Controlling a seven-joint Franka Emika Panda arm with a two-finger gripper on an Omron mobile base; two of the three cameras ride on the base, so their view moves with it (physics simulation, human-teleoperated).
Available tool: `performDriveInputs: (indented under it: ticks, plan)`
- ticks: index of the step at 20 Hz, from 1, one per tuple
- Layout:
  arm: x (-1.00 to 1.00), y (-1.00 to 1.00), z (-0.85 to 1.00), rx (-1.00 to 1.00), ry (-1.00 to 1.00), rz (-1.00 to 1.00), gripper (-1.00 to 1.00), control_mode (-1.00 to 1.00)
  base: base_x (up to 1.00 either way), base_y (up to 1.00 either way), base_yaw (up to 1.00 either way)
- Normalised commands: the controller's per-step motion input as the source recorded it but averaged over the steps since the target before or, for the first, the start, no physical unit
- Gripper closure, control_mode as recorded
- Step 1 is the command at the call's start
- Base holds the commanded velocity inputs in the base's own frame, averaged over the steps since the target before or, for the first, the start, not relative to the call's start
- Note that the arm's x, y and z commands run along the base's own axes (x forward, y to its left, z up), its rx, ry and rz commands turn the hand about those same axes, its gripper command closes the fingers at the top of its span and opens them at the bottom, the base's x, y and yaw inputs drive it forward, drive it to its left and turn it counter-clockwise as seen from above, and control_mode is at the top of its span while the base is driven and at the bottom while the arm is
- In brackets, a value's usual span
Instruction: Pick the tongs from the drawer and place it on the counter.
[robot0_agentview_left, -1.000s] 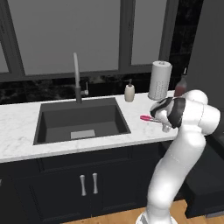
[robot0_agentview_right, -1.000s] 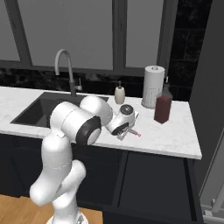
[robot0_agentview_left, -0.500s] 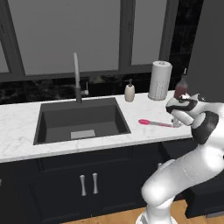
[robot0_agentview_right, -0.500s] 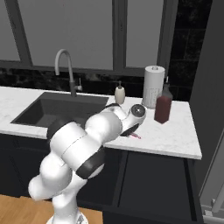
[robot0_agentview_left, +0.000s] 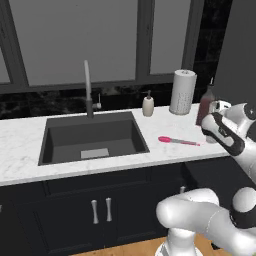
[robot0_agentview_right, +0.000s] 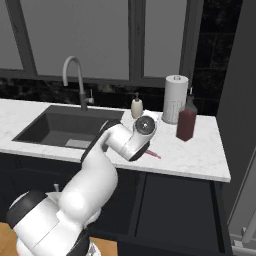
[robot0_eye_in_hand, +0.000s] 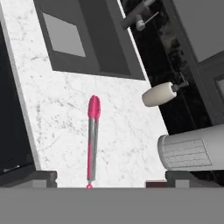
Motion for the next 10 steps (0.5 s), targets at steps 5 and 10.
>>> performDriveInputs:
  ticks: [5,10]
  plan:
    - [-0.93,0.23,0.34,-0.04,-0.12,0.0,-1.0,-1.0,0.0,0.0,0.0]
    - [-0.57,0.49,0.83,-0.08,-0.05,0.0,-1.0,-1.0,0.0,0.0,0.0]
